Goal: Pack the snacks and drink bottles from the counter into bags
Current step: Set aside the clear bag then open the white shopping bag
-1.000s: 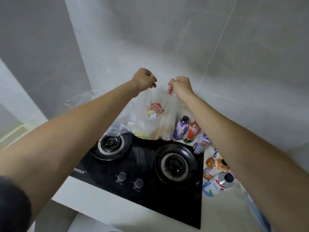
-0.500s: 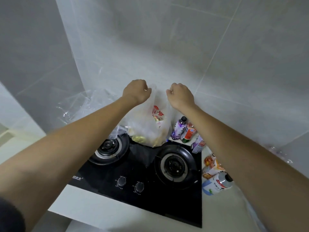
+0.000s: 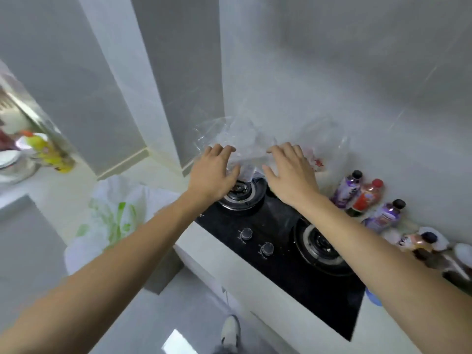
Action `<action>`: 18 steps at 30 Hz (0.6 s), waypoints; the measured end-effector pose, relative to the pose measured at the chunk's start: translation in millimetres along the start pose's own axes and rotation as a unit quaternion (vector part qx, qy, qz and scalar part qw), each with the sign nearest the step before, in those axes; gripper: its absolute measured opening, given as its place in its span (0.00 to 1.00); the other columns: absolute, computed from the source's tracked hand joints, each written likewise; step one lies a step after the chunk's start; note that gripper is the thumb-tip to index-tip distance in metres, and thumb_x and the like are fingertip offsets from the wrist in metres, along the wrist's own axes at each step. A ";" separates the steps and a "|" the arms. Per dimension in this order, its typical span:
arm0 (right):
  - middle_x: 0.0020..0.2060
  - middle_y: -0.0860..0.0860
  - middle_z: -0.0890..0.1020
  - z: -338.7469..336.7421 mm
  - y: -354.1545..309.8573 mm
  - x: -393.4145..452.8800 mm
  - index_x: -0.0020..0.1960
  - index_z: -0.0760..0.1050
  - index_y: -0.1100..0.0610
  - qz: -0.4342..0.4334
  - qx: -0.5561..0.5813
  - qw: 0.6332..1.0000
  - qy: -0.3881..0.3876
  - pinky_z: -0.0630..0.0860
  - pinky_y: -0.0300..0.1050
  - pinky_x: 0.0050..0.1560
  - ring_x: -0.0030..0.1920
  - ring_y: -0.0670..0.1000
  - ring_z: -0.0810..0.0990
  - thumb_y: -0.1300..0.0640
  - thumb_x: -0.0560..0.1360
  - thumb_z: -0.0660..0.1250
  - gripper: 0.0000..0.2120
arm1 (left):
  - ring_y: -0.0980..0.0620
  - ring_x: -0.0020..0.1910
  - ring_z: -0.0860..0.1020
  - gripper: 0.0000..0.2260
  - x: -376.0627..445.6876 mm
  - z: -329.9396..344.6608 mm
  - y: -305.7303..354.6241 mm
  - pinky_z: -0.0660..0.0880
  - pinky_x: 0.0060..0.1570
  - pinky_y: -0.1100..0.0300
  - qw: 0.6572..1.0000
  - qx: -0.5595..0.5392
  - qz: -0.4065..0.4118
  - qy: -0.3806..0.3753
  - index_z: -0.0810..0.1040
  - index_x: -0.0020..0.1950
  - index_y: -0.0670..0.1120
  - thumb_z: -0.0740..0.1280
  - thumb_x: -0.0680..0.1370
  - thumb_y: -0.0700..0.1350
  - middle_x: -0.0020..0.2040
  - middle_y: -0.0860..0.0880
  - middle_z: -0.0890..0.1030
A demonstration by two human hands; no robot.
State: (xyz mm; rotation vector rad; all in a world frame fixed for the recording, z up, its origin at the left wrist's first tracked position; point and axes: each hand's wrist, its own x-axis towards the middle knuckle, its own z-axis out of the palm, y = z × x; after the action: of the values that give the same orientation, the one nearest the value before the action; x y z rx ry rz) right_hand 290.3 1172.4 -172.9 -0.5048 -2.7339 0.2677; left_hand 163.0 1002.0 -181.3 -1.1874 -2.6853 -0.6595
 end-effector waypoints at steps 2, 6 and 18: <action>0.63 0.51 0.74 19.7 -32.7 -14.5 0.69 0.72 0.53 -0.031 0.028 0.999 -0.014 0.74 0.56 0.62 0.66 0.56 0.70 0.46 0.82 0.62 0.19 | 0.42 0.64 0.73 0.20 -40.9 -11.8 -23.0 0.74 0.58 0.46 0.999 0.016 -0.043 0.006 0.74 0.70 0.50 0.62 0.81 0.57 0.61 0.47 0.78; 0.62 0.50 0.74 57.1 -97.6 -36.7 0.68 0.72 0.53 -0.083 0.092 0.990 -0.060 0.75 0.56 0.62 0.66 0.56 0.70 0.46 0.81 0.64 0.19 | 0.43 0.64 0.72 0.20 -114.9 -35.1 -76.6 0.74 0.57 0.45 0.991 0.038 -0.126 0.012 0.73 0.71 0.50 0.61 0.81 0.57 0.62 0.48 0.77; 0.70 0.53 0.70 198.7 -231.1 -8.8 0.75 0.67 0.53 -0.130 0.113 0.953 -0.248 0.74 0.55 0.63 0.71 0.58 0.66 0.46 0.82 0.63 0.24 | 0.41 0.66 0.71 0.26 -227.5 -20.1 -253.8 0.73 0.58 0.44 0.934 0.040 -0.353 -0.025 0.68 0.75 0.49 0.63 0.81 0.59 0.67 0.44 0.74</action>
State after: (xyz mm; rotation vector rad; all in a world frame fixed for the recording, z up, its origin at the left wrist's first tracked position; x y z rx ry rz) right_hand 153.2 932.9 -302.4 -0.0039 -3.1455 0.7113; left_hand 131.6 689.3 -314.9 -0.1797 -3.1268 -0.5822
